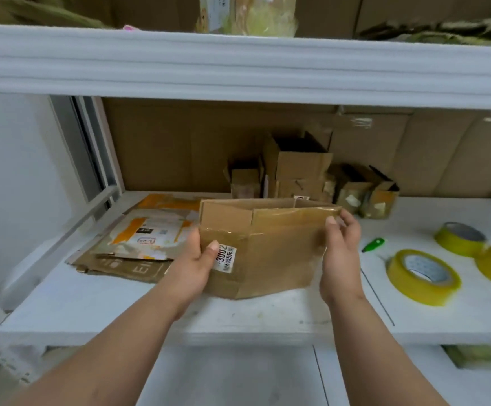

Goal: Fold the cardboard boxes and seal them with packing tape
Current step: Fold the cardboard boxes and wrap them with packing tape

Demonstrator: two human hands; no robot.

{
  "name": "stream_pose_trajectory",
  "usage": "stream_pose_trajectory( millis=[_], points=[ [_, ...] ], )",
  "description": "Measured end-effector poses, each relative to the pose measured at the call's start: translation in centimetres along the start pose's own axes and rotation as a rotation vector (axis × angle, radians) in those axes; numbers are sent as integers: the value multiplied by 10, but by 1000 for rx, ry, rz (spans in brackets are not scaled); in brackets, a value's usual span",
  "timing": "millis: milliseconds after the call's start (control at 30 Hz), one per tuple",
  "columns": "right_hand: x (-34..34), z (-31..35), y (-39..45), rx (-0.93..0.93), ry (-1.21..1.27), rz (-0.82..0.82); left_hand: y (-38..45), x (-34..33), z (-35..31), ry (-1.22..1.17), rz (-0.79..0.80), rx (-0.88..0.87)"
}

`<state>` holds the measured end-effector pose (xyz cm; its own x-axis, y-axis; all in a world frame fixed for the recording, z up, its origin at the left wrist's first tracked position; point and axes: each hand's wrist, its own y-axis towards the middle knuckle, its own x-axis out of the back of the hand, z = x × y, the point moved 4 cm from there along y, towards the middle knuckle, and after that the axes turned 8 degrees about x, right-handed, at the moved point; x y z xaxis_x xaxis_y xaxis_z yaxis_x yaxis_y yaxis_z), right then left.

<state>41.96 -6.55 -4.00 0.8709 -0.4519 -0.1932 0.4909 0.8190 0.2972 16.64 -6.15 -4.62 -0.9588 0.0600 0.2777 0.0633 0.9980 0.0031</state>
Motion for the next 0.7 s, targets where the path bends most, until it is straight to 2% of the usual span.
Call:
stream_pose_trajectory(
  millis=[133, 233, 433, 700],
  points=[
    [31, 5, 3, 30, -82, -12, 5, -35, -10, 25, -16, -40],
    [58, 9, 12, 57, -152, 13, 10, -69, -16, 13, -5, 25],
    [104, 20, 36, 53, -136, 68, 9, -130, -38, -201, 6, 59],
    [124, 10, 64, 35, -197, 253, 15, -148, -63, -69, -62, 42]
  ],
)
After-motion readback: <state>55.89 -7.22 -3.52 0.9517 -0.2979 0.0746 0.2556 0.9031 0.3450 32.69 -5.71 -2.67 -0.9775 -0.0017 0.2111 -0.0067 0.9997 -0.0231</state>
